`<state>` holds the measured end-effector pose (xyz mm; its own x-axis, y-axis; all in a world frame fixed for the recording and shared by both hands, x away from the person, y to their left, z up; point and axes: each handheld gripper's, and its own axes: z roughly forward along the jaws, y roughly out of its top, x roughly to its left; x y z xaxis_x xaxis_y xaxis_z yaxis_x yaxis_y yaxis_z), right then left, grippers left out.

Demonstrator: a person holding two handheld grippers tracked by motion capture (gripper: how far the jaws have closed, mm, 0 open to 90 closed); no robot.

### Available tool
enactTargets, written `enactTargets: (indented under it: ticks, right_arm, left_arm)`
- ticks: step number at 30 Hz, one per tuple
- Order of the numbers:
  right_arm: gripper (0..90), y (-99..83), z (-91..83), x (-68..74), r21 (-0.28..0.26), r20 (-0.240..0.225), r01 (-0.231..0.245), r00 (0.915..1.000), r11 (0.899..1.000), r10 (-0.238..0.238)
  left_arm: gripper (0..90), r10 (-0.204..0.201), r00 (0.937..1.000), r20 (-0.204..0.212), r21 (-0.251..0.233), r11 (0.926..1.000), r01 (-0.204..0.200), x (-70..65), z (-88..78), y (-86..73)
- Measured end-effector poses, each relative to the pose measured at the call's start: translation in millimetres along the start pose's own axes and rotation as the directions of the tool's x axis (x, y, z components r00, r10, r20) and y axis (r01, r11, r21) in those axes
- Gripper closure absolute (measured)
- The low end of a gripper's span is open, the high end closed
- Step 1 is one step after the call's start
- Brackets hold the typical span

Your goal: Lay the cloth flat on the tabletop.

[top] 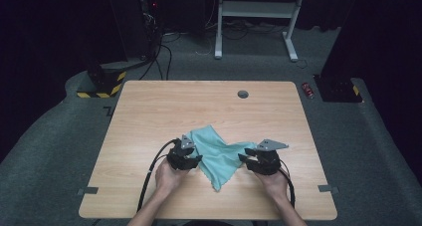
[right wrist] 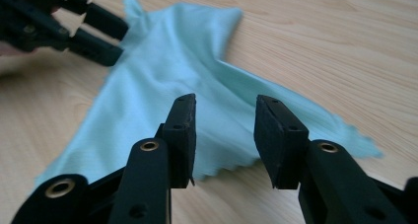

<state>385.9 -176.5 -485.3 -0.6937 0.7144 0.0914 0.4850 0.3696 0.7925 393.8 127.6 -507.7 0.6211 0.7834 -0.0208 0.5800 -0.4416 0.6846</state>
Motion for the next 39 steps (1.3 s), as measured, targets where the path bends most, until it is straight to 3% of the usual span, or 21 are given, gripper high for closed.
enactTargets:
  ticks: [6,8,9,12,15,21,22,23,29,34,35,39]
  right_arm:
    - [61.2,0.7,10.4,-12.8,0.042,0.068,-0.003,0.9977,0.999,0.000]
    - [57.2,3.4,16.7,-20.5,0.059,0.087,-0.020,0.9961,0.998,0.015]
    - [54.6,6.3,21.6,-30.8,0.066,0.101,-0.063,0.9933,0.996,0.056]
    - [53.4,8.9,28.5,-40.9,0.079,0.119,-0.088,0.9899,0.993,0.078]
    - [55.8,9.1,36.8,-44.5,0.115,0.141,-0.069,0.9886,0.991,0.053]
    - [78.3,5.9,45.3,-50.7,0.165,0.113,-0.066,0.9925,0.984,0.047]
    - [78.3,5.9,45.3,-50.7,0.165,0.113,-0.066,0.9925,0.984,0.047]
    - [85.9,5.6,44.5,-50.7,0.167,0.102,-0.058,0.9939,0.984,0.041]
    - [89.5,5.1,36.4,-50.4,0.150,0.091,-0.045,0.9953,0.988,0.031]
    - [89.5,5.5,23.4,-50.7,0.121,0.081,-0.039,0.9962,0.992,0.029]
    - [89.5,5.2,21.7,-50.1,0.120,0.081,-0.034,0.9964,0.992,0.024]
    - [89.3,-0.6,14.0,-46.1,0.128,0.078,-0.023,0.9969,0.992,0.013]
  left_arm:
    - [55.8,-0.009,0.9998,-0.017,0.011,0.9999,0.009,-1.7,5.6,-1.3]
    - [54.6,0.000,0.9998,-0.017,0.020,0.9998,0.000,-2.2,5.8,-0.4]
    - [54.0,0.008,0.9997,-0.025,0.022,0.9997,-0.007,-2.6,6.0,-0.3]
    - [54.0,0.006,0.9996,-0.028,0.017,0.9998,-0.005,-2.7,6.2,-0.7]
    - [57.5,0.007,0.9995,-0.030,0.010,0.9999,-0.007,-1.4,5.9,-1.3]
    - [68.1,0.006,0.9996,-0.027,0.016,0.9999,-0.006,2.1,5.2,-0.8]
    - [68.1,0.008,0.9996,-0.027,0.017,0.9998,-0.007,2.6,5.1,-0.7]
    - [73.0,0.003,0.9998,-0.020,0.018,0.9998,-0.003,2.9,5.1,-0.3]
    - [87.2,0.003,1.0000,0.003,0.026,0.9997,-0.003,5.8,5.1,0.6]
    - [89.0,-0.010,0.9996,0.027,0.030,0.9995,0.009,9.9,5.0,1.0]
    - [89.1,0.015,0.9997,0.017,0.044,0.9989,-0.016,10.8,4.6,2.9]
    - [89.1,0.019,0.9997,0.012,0.057,0.9982,-0.020,13.1,4.2,4.6]
